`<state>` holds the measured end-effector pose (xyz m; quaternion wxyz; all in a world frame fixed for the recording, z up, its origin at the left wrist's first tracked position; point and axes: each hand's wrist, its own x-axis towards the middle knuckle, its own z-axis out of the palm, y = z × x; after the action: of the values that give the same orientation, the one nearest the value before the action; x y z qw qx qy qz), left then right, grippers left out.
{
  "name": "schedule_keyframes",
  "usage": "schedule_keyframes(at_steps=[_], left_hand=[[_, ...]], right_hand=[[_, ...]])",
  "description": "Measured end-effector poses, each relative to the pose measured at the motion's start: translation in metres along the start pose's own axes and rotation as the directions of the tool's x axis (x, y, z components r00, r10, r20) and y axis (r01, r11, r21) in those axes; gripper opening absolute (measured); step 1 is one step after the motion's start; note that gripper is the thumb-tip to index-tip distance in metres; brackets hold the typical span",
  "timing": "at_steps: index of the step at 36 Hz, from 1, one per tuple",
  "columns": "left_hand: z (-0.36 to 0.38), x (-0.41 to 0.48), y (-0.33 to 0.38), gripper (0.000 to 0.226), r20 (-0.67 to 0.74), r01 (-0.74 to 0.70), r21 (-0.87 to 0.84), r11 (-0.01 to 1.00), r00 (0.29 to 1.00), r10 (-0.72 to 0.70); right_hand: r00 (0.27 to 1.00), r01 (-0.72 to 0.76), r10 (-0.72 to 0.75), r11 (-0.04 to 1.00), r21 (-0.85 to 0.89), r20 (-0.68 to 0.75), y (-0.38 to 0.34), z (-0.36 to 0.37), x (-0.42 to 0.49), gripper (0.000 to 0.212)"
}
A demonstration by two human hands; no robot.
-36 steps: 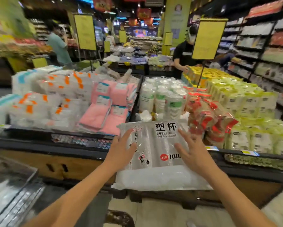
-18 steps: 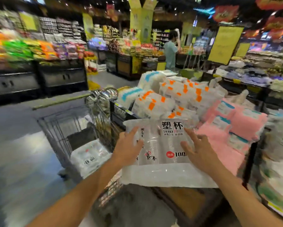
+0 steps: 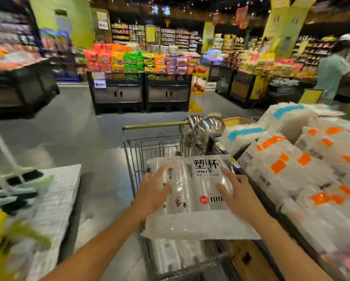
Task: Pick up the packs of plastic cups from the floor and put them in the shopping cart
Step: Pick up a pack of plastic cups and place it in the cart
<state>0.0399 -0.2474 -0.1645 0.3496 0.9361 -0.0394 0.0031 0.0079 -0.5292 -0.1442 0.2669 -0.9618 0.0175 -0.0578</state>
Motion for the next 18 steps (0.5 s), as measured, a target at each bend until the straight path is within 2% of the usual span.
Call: schedule_keyframes(at_steps=[11, 18], left_hand=[[0.052, 0.077, -0.026, 0.063, -0.044, 0.27, -0.075, 0.96, 0.961, -0.274], [0.064, 0.131, -0.05, 0.065, -0.043, 0.339, -0.091, 0.936, 0.938, -0.343]], right_hand=[[0.976, 0.118, -0.129, 0.991, 0.07, 0.176, 0.049, 0.071, 0.143, 0.06], [0.962, 0.101, -0.126, 0.989, 0.11, 0.242, 0.053, 0.116, 0.202, 0.061]])
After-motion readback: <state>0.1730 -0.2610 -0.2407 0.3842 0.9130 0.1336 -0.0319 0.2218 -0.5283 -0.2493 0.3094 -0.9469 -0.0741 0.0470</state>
